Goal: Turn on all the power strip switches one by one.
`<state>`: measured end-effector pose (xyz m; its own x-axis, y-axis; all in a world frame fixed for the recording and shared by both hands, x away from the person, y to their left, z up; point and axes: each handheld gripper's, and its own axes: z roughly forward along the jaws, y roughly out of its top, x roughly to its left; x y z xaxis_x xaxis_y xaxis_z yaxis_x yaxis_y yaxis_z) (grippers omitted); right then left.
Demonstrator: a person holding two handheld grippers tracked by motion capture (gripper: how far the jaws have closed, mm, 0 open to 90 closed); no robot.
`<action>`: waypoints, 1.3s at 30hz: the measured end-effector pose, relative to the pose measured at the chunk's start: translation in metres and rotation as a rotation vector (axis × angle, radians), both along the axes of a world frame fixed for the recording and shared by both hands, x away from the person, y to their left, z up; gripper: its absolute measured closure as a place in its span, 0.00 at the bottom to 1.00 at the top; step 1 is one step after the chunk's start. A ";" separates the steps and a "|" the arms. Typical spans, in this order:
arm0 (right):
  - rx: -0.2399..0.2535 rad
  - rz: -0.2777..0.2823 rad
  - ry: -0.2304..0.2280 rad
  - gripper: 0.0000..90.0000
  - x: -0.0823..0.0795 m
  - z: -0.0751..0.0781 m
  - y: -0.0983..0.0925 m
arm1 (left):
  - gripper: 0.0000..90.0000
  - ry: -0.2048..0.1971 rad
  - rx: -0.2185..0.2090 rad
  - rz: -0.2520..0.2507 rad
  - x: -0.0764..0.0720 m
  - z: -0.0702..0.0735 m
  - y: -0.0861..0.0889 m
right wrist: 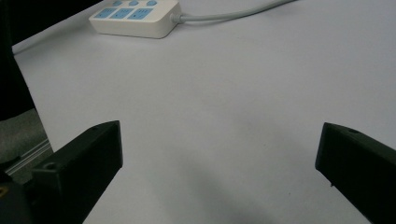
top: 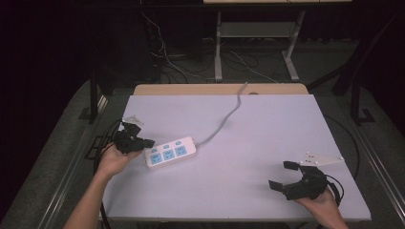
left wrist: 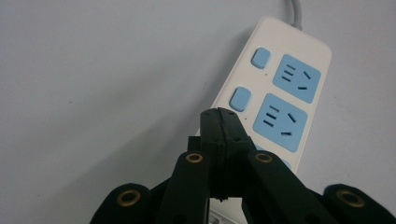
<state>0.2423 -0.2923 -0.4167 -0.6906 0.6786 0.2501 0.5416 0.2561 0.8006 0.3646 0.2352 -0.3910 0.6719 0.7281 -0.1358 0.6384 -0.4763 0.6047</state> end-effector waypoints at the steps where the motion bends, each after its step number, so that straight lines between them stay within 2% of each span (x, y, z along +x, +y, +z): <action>1: 0.002 -0.003 0.000 0.01 0.000 0.000 0.000 | 0.99 0.002 0.001 -0.001 0.000 -0.001 -0.001; 14: -0.013 0.005 0.003 0.01 0.000 -0.001 0.001 | 0.99 0.015 -0.001 0.009 -0.001 -0.010 0.001; 18: -0.013 0.005 0.002 0.01 0.000 -0.001 0.001 | 0.99 0.018 0.008 -0.005 0.000 -0.012 -0.001; 29: -0.013 0.006 -0.002 0.01 0.000 0.000 0.000 | 1.00 0.027 -0.007 -0.007 0.002 -0.014 -0.001; 34: -0.037 -0.003 -0.001 0.01 0.000 0.000 0.001 | 1.00 0.037 0.001 -0.004 0.003 -0.015 -0.003; 39: -0.039 -0.011 -0.004 0.01 0.000 0.000 -0.001 | 1.00 0.056 0.000 -0.004 0.005 -0.016 -0.002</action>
